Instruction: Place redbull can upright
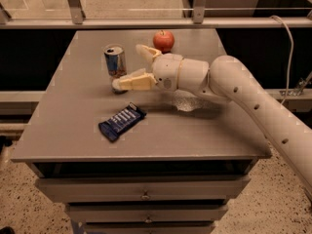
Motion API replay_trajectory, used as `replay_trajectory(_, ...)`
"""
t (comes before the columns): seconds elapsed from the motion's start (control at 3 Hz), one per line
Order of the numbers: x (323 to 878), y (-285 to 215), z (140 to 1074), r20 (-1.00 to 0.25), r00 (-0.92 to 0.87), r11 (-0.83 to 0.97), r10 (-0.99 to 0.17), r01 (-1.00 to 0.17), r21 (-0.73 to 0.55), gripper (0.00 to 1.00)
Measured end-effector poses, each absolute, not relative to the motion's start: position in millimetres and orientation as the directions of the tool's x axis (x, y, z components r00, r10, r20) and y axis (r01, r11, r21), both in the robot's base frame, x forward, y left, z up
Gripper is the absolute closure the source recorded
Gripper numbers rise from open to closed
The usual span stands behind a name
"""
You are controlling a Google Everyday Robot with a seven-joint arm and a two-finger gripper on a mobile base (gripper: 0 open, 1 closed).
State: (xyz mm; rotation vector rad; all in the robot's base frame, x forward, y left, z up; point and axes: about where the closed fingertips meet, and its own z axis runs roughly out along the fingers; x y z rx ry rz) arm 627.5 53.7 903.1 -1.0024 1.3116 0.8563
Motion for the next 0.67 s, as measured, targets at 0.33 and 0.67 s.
replay_trajectory(0.33,612.1,3.6,930.0,-0.989,0.108,0.39,-0.097,-0.91,-0.138,0.0)
replay_trajectory(0.67,596.7,-59.0,962.7,-0.982,0.129,0.464,-0.136,-0.868,-0.178,0.0)
